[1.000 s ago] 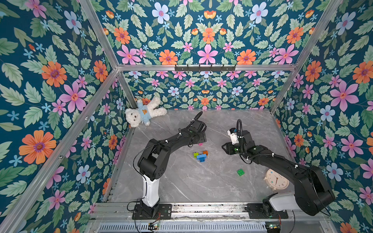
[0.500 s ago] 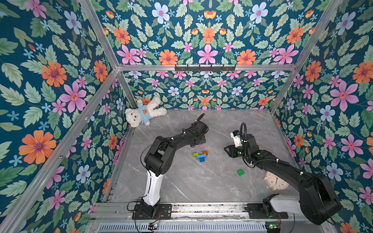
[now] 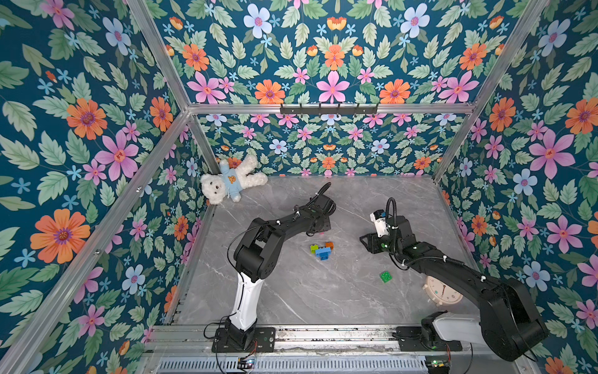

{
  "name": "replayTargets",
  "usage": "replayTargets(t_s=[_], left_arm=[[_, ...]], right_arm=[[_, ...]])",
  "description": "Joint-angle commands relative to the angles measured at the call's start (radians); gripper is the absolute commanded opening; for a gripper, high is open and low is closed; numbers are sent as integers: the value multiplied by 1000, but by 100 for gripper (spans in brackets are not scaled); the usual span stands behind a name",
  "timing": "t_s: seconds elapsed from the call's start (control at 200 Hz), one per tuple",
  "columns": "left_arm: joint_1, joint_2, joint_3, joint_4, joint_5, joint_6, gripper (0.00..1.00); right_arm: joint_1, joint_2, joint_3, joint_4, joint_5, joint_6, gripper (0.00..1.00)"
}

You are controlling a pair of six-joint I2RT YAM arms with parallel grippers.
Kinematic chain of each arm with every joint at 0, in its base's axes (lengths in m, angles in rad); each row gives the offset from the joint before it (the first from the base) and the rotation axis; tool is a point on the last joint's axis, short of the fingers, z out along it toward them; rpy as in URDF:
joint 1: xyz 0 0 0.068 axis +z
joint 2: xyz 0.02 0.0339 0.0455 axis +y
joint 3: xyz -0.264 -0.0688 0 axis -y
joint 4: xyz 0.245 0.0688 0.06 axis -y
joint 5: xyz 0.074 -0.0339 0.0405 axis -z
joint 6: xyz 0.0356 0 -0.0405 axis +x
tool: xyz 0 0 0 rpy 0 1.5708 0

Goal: Assemble the letter v with lego
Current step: Pick up the lego brick from the center of the board, then place the lego brick at the center of the board.

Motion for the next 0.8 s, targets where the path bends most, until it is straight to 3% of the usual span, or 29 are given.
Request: replayTargets(t_s=[0.0, 0.22, 0.445, 0.565, 0.655, 0.795], left_arm=[[4, -10, 12, -58, -22, 131, 31], [42, -19, 29, -113, 64, 341, 24], [139, -188, -85, -121, 259, 815, 20], [135, -219, -132, -171, 286, 1044, 16], [127, -188, -126, -225, 276, 1132, 15], [120, -133, -115, -259, 190, 1235, 12]], right_arm=[[0, -3, 1, 16, -15, -2, 48], [-1, -4, 0, 16, -19, 7, 48], [-2, -30, -30, 40, -29, 38, 48], [0, -13, -51, 99, -80, 57, 47], [14, 5, -52, 133, -130, 45, 47], [83, -2, -41, 108, -70, -22, 48]])
